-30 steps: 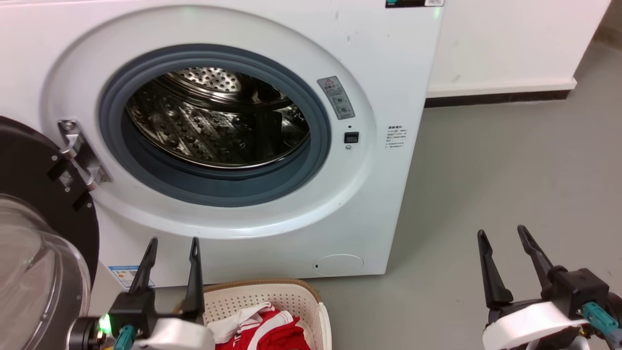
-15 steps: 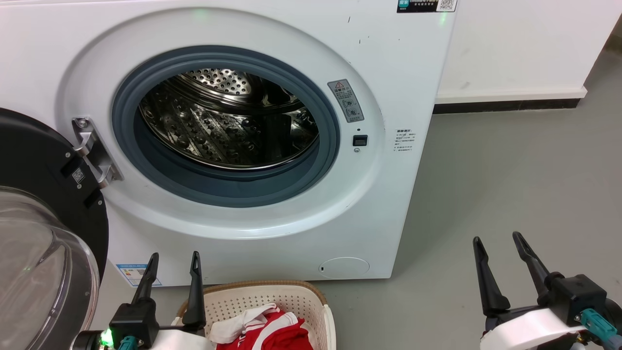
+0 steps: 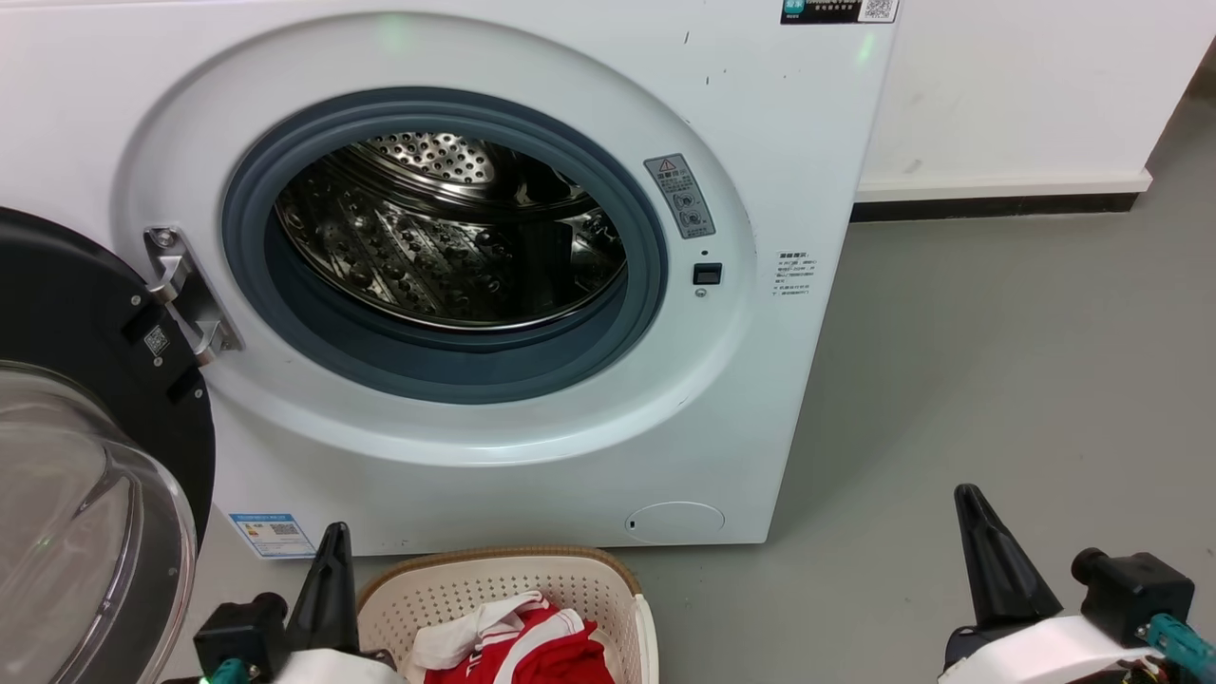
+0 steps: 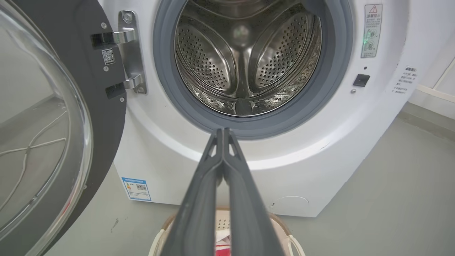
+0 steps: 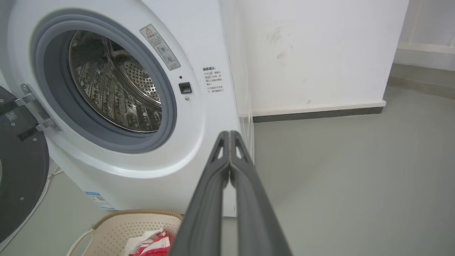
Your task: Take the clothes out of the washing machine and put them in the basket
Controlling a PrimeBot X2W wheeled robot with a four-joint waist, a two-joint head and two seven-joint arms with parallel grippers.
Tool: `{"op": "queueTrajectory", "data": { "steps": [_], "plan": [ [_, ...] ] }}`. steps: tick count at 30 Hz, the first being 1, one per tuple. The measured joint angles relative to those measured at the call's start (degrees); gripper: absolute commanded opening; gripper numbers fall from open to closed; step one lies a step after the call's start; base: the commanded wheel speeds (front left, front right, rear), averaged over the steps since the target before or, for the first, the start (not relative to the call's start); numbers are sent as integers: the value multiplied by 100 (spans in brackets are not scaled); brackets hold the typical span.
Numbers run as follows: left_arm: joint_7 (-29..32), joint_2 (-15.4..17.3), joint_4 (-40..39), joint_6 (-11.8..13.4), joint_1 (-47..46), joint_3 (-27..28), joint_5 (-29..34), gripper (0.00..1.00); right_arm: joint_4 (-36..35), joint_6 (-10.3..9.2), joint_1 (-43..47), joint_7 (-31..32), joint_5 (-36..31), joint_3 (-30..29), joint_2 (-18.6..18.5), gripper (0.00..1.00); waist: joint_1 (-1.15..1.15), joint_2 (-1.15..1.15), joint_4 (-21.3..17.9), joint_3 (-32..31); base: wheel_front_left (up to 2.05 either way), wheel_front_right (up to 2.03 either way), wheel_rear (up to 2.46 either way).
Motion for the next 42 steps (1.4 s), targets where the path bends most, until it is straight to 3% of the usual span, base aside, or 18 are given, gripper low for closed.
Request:
{"op": "queueTrajectory", "data": {
  "steps": [20,42],
  "plan": [
    [439,-51,138,-187,-209,140,-2115,0,383,0,-241,174,2265,-25,-104,0,0,0,45,33,0,0,0],
    [861,-88,307,-353,-478,303,-3936,0,687,-1,-491,380,4156,-109,-159,0,0,0,95,69,0,0,0]
  ]
}}
